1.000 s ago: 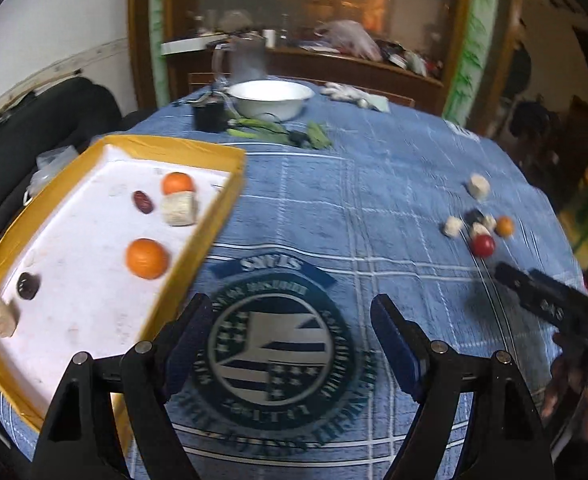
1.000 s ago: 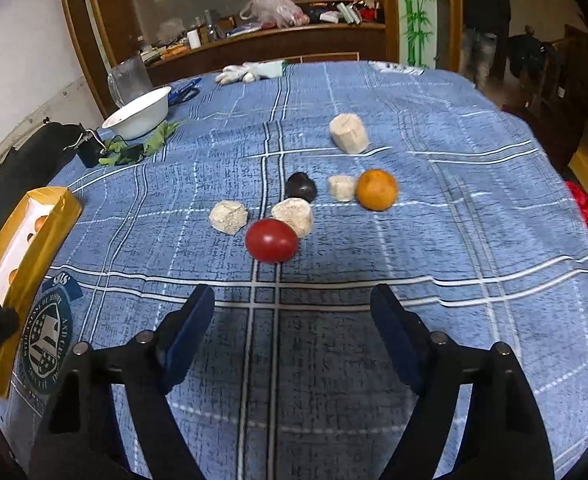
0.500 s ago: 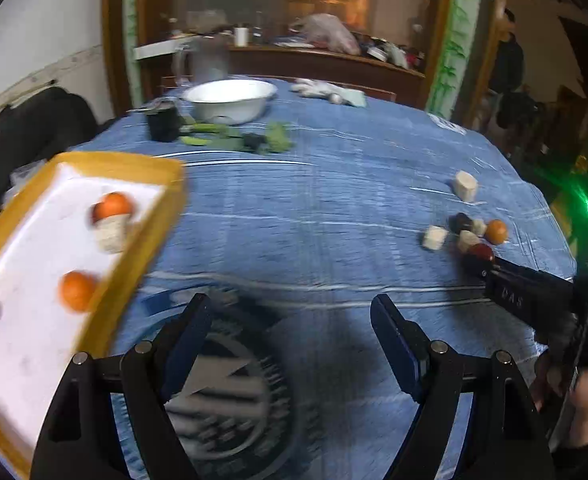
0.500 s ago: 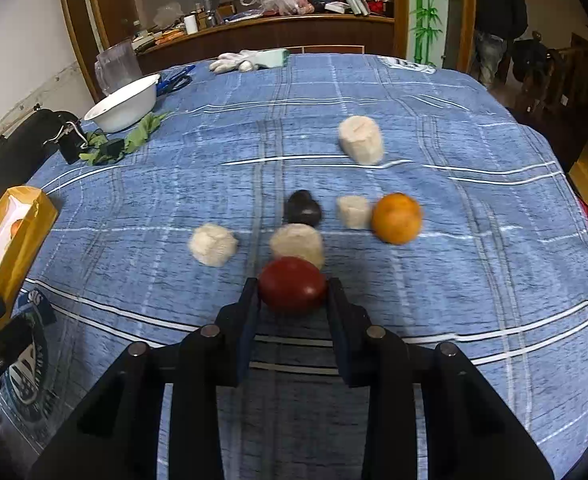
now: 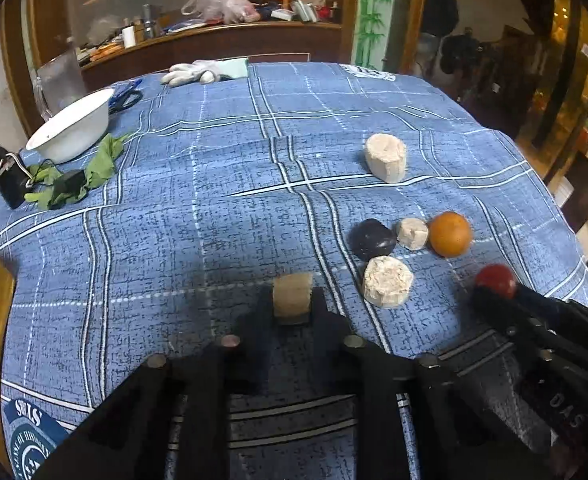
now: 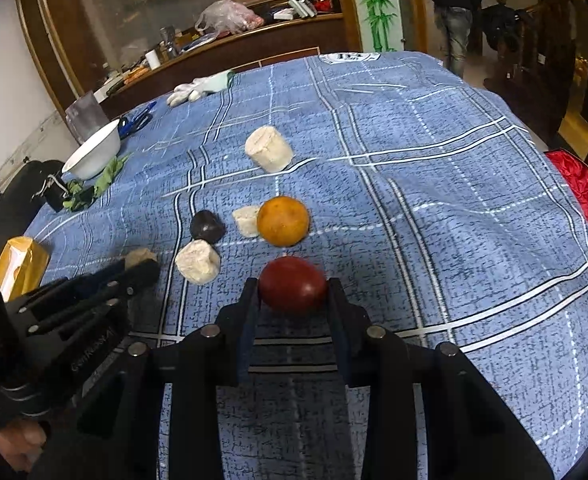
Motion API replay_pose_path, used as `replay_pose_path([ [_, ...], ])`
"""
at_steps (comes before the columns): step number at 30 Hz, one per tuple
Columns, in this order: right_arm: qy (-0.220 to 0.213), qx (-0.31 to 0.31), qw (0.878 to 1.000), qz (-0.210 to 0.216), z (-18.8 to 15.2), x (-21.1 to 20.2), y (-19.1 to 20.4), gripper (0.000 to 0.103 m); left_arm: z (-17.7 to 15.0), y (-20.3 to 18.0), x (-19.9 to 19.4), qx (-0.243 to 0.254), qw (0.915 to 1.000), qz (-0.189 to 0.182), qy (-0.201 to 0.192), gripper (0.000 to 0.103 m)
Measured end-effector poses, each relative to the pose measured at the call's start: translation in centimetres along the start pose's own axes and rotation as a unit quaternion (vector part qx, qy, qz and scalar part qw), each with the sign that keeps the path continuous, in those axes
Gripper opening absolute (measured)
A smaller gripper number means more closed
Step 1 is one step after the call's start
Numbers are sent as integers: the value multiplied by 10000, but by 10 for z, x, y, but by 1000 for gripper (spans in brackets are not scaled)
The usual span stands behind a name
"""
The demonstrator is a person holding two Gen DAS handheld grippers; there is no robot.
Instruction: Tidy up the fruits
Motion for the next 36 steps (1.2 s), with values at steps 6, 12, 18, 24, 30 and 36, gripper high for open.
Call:
replay_pose_path([
  [6,-31,-144,9999,-39,-2,-3,6,35,-20,13,-17,-71,9996,277,41,16],
  [12,-68,-430,9990,-140,-13,-15,28,35,-42,30,-37,-257,9986,457,5,16],
  [18,-206,-644,9976,-132,-36,-33,55,35,-51,41,-52,-370,9983,445,-118,16],
  [24,-352,-800,9961,-123,-47,-40,74,35,-57,49,-59,-466,9975,481,-222,16],
  [30,-479,-790,9957,-110,-46,-44,76,35,-59,51,-60,-449,9970,546,-305,16],
  [36,-551,-741,9957,-71,-45,-47,76,35,-59,52,-60,-463,9969,557,-320,16],
])
Point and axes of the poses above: each gripper's, at about its wrist camera, not at the fingertips, and x roughly the way its jaws point, y to its left, z to its top, the point moved 9 cm from there along x, roughly the way its jaws point
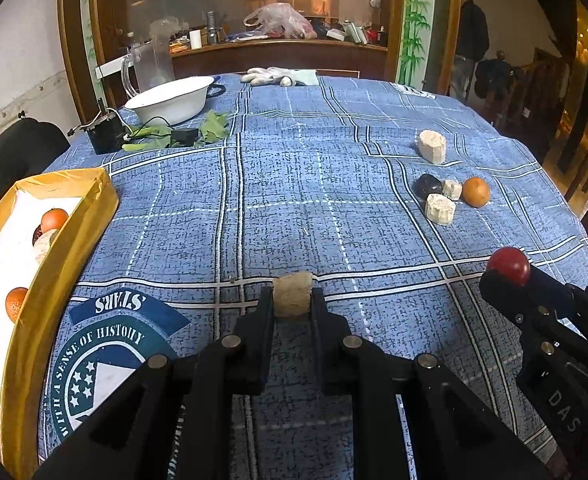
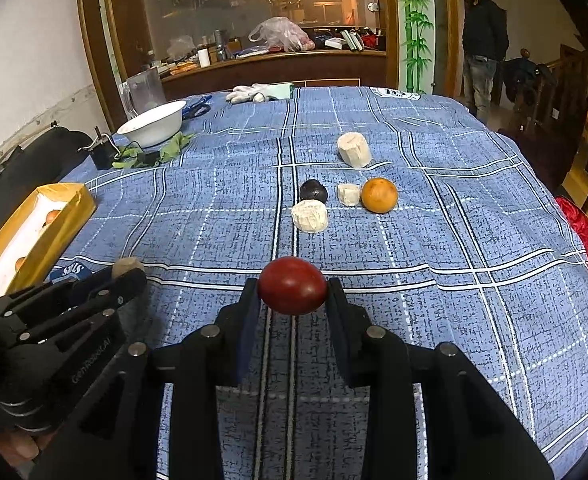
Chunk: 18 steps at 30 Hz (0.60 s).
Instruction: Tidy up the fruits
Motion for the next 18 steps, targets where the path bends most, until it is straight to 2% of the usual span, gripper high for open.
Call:
replay_pose_path([
  [18,-103,12,9999,15,1,-5,0,35,-1,3,0,-56,10000,29,-5,16],
])
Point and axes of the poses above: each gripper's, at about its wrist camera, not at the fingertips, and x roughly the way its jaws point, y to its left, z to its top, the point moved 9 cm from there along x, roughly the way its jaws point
